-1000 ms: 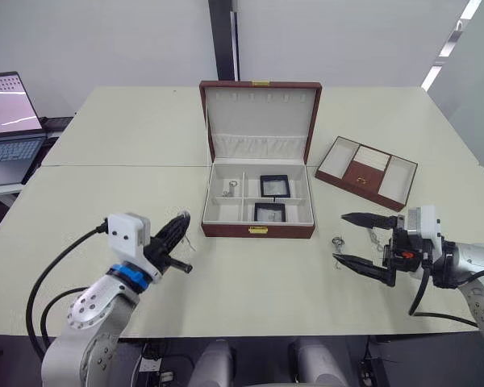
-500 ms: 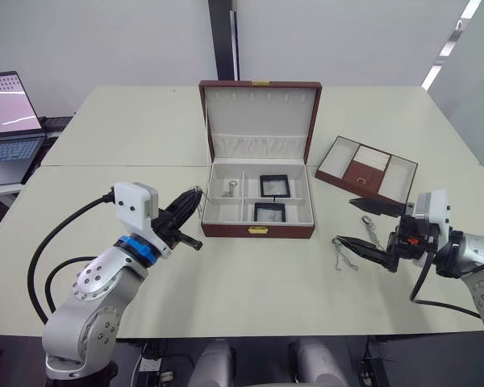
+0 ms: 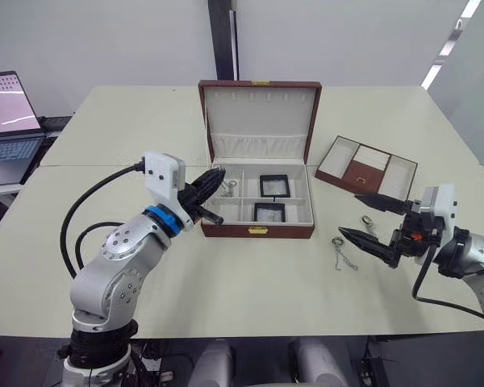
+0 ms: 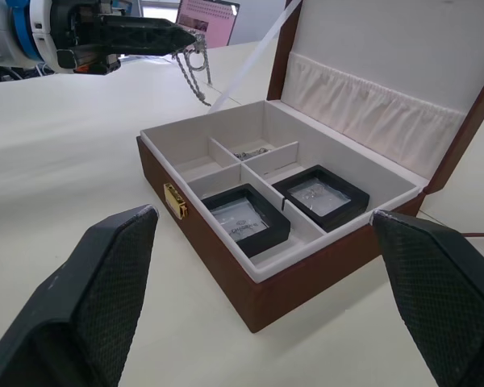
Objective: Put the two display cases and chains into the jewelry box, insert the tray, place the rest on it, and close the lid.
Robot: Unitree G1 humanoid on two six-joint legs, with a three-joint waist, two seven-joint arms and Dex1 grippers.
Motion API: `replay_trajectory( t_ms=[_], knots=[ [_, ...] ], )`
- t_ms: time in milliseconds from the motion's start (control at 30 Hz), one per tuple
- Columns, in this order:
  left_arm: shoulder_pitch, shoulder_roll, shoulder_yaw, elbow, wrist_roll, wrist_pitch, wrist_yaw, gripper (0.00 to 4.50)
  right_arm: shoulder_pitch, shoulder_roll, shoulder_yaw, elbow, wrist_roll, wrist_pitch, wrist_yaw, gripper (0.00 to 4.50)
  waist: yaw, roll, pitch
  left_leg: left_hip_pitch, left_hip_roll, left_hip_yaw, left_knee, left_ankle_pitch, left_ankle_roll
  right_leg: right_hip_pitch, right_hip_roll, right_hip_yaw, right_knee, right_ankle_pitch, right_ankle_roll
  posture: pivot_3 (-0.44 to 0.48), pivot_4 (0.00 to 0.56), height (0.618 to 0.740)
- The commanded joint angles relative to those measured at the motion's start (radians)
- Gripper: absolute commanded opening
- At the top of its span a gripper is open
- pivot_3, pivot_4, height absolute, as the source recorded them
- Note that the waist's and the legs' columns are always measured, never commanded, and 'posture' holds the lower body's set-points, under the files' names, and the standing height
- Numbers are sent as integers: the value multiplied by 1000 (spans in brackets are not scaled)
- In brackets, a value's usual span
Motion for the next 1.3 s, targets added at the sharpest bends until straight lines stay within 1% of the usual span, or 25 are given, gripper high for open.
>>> replay_trajectory(
  t_ms=[33, 400, 1100, 1200, 1300],
  knots=[
    [-5, 2, -8, -4, 9, -8, -6, 12, 3, -4, -42, -49, 28, 9, -20, 4500, 0, 0, 0, 0, 0, 0, 0, 0, 0, 0, 0, 0, 0, 0, 0, 0, 150, 740],
    [103, 6, -21, 51, 55, -74, -66, 12, 8, -10, -47, -58, 34, 24, -42, 4500, 1, 0, 0, 0, 0, 0, 0, 0, 0, 0, 0, 0, 0, 0, 0, 0, 150, 740],
    [108, -9, -29, 108, 87, -126, -111, 12, 5, -12, -47, -58, 33, 39, -51, 4500, 1, 0, 0, 0, 0, 0, 0, 0, 0, 0, 0, 0, -1, 0, 0, 0, 150, 740],
    [105, -12, -28, 113, 91, -130, -116, 711, 9, -12, -49, -59, 33, 40, -51, 4500, 1, 0, 0, 0, 0, 0, 0, 0, 0, 0, 0, 0, -1, 0, 0, 0, 150, 740],
    [104, -14, -28, 117, 93, -135, -120, 1649, 12, -13, -51, -59, 33, 40, -51, 4500, 1, 0, 0, 0, 0, 0, 0, 0, 0, 0, 0, 0, -1, 0, 0, 0, 150, 740]
  ],
)
